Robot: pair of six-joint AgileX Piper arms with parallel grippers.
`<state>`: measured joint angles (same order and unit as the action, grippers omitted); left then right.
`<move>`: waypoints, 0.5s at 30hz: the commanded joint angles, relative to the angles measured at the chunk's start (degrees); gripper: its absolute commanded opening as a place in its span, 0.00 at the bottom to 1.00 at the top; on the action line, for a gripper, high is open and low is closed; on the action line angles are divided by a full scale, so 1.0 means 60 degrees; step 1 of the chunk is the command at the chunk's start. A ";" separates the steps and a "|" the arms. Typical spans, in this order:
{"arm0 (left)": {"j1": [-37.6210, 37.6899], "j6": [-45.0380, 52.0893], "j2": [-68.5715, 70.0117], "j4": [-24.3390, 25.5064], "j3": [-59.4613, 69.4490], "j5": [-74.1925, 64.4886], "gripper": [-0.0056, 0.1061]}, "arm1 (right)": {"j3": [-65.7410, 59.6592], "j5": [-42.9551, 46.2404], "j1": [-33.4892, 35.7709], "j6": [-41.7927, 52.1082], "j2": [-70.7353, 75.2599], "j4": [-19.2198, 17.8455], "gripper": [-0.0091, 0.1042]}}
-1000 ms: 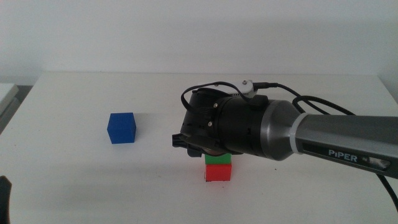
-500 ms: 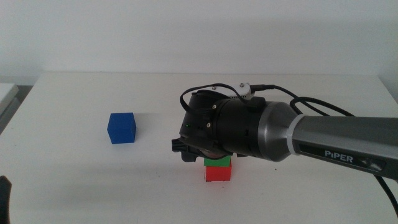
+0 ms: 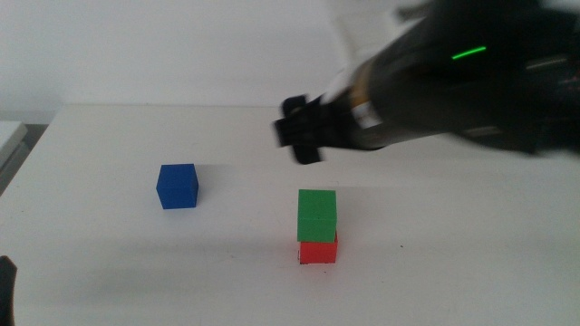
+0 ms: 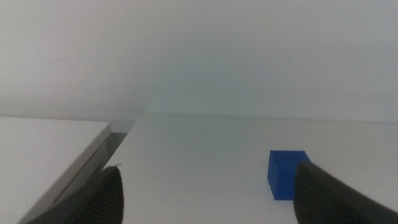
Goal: Stack red cubes first, then green, then blue cubes in a specific spot.
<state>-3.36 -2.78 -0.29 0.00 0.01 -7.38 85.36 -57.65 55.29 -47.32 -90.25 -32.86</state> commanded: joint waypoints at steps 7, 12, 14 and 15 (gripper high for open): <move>-0.0006 -0.0019 0.0048 -0.0050 -0.0002 0.0134 0.89 | -0.2841 0.0739 -0.0563 0.3881 0.4531 0.0950 0.77; -0.0006 -0.0019 0.0048 -0.0050 -0.0002 0.0134 0.89 | -0.4152 0.1095 -0.0929 0.6080 0.7010 0.2695 0.77; -0.0006 -0.0019 0.0048 -0.0050 -0.0002 0.0134 0.89 | -0.4312 0.1095 -0.0929 0.6471 0.7612 0.3261 0.77; -0.0006 -0.0019 0.0048 -0.0050 -0.0002 0.0134 0.89 | -0.4315 0.1033 -0.0929 0.6669 0.7809 0.3503 0.77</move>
<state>-3.36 -2.78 -0.29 0.00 0.01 -7.38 60.24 -52.20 50.22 -10.58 -45.32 -14.60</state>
